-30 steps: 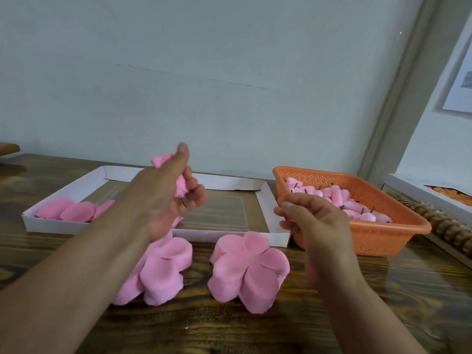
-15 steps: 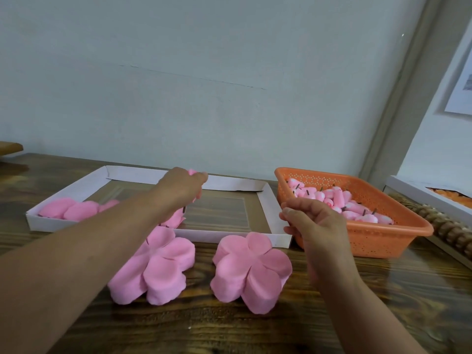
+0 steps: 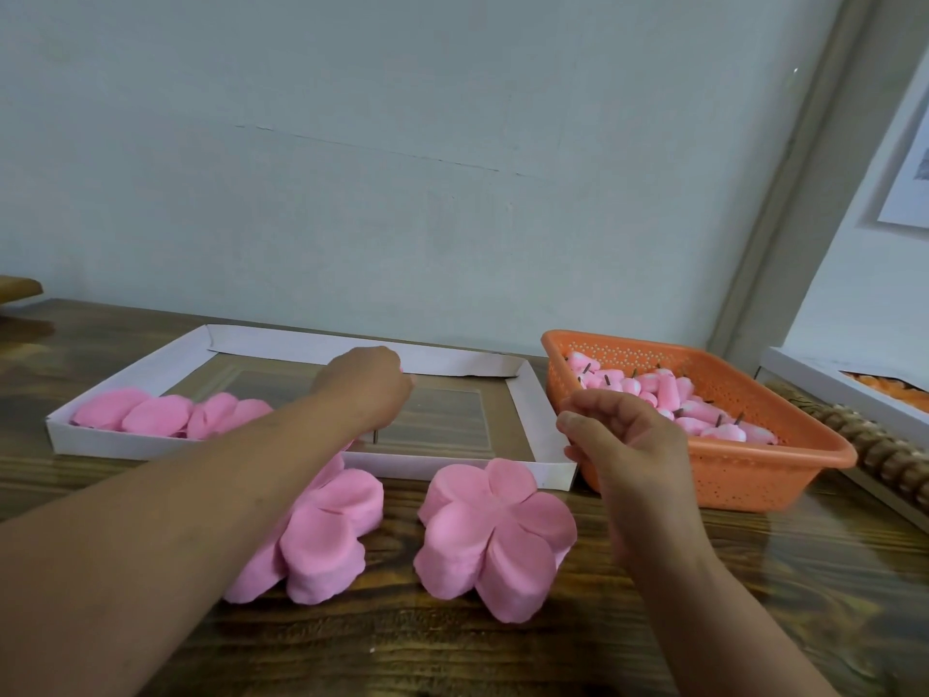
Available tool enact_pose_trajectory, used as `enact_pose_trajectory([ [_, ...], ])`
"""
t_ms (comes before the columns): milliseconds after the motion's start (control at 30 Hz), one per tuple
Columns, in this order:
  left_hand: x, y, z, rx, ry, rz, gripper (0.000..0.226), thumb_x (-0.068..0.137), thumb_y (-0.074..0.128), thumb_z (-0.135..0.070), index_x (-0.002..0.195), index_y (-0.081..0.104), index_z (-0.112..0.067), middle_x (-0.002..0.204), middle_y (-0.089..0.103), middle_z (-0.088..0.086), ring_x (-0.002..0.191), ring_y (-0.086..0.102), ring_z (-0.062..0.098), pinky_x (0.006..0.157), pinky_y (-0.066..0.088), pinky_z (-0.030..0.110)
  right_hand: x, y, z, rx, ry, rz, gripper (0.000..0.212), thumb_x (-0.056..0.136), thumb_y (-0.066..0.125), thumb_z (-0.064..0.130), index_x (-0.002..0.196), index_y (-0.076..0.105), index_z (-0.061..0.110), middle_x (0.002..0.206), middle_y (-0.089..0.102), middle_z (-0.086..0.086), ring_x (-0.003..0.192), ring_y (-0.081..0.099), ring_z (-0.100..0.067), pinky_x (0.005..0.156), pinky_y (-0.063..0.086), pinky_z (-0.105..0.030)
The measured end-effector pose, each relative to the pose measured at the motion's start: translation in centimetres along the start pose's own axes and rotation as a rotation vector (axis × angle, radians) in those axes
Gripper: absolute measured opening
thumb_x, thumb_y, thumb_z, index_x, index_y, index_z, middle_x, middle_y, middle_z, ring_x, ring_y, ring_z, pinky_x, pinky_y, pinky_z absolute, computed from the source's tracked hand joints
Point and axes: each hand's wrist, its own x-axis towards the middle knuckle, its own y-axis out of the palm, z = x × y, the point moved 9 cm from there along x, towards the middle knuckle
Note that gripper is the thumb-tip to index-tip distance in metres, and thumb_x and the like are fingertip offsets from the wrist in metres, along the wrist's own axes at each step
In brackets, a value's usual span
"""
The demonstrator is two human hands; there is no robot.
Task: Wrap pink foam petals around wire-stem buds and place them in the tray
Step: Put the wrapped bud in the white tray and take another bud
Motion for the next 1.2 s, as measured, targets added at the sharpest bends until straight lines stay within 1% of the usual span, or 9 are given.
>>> enact_pose_trajectory([
  [100,0.6,0.8,-0.3,0.050,0.034,0.058,0.035,0.099,0.035,-0.026,0.071,0.048,-0.009,0.076,0.055,0.005,0.081,0.054,0.028,0.081,0.047,0.034,0.0,0.0,0.0,-0.002,-0.002,0.000,0.015,0.080,0.069,0.006,0.091,0.068,0.015,0.084,0.071,0.000,0.074,0.065,-0.005,0.069,0.050,-0.024],
  [200,0.8,1.4,-0.5,0.121,0.058,0.120,0.023,0.098,0.037,-0.018,0.094,0.057,-0.008,0.092,0.058,0.009,0.088,0.057,0.029,0.078,0.047,0.033,0.0,-0.1,0.1,-0.014,-0.013,-0.001,0.014,0.080,0.068,0.006,0.089,0.068,0.017,0.082,0.071,0.002,0.072,0.064,-0.003,0.069,0.051,-0.024],
  [267,0.7,1.8,-0.4,0.125,0.040,0.148,0.013,0.089,0.043,-0.002,0.081,0.050,-0.010,0.098,0.059,0.011,0.087,0.053,0.027,0.075,0.044,0.031,0.1,-0.1,0.1,-0.021,-0.019,-0.002,0.014,0.080,0.068,0.006,0.089,0.068,0.017,0.081,0.071,0.002,0.072,0.064,-0.003,0.069,0.052,-0.024],
  [400,1.1,2.1,0.3,0.155,0.021,0.124,0.023,0.085,0.043,0.000,0.067,0.046,-0.014,0.067,0.051,0.003,0.076,0.052,0.025,0.067,0.039,0.028,0.2,0.0,-0.1,-0.032,-0.024,0.006,0.015,0.080,0.068,0.005,0.093,0.068,0.012,0.084,0.071,-0.001,0.071,0.064,-0.002,0.067,0.051,-0.022],
  [600,1.5,3.2,0.2,0.269,0.050,0.189,0.031,0.086,0.043,-0.002,0.058,0.046,-0.015,0.060,0.054,0.001,0.070,0.051,0.022,0.058,0.035,0.027,0.4,0.0,-0.3,-0.039,-0.031,0.002,0.015,0.080,0.068,0.004,0.092,0.069,0.013,0.082,0.071,-0.002,0.070,0.063,-0.004,0.067,0.049,-0.024],
  [733,1.1,4.0,-0.1,0.364,0.093,0.240,0.023,0.087,0.041,0.003,0.077,0.049,-0.016,0.089,0.057,0.003,0.081,0.048,0.023,0.061,0.035,0.026,0.3,-0.1,-0.3,-0.060,-0.042,0.001,0.015,0.080,0.068,0.004,0.092,0.069,0.014,0.082,0.071,-0.001,0.070,0.063,-0.002,0.066,0.049,-0.023],
  [800,1.1,4.2,-0.3,0.347,0.100,0.223,0.022,0.090,0.039,0.001,0.084,0.048,-0.018,0.089,0.048,0.003,0.084,0.045,0.024,0.068,0.036,0.027,0.3,-0.1,-0.3,-0.068,-0.042,0.003,0.016,0.080,0.068,0.004,0.093,0.069,0.013,0.082,0.071,0.000,0.070,0.064,-0.001,0.066,0.050,-0.022],
  [1000,1.3,4.0,0.5,0.330,0.002,0.185,0.042,0.092,0.048,-0.008,0.051,0.055,-0.016,0.054,0.057,-0.004,0.064,0.054,0.018,0.071,0.046,0.027,0.3,0.0,-0.3,-0.094,-0.035,0.005,0.017,0.080,0.068,0.005,0.096,0.068,0.012,0.084,0.070,0.000,0.072,0.064,-0.002,0.068,0.052,-0.024],
  [1200,1.4,4.2,0.5,0.373,0.022,0.234,0.021,0.092,0.055,-0.013,0.080,0.072,-0.016,0.064,0.055,-0.005,0.079,0.063,0.019,0.074,0.050,0.029,0.4,-0.2,-0.6,-0.095,-0.023,-0.006,0.016,0.079,0.069,0.007,0.094,0.069,0.014,0.084,0.071,0.000,0.075,0.065,-0.007,0.070,0.053,-0.027],
])
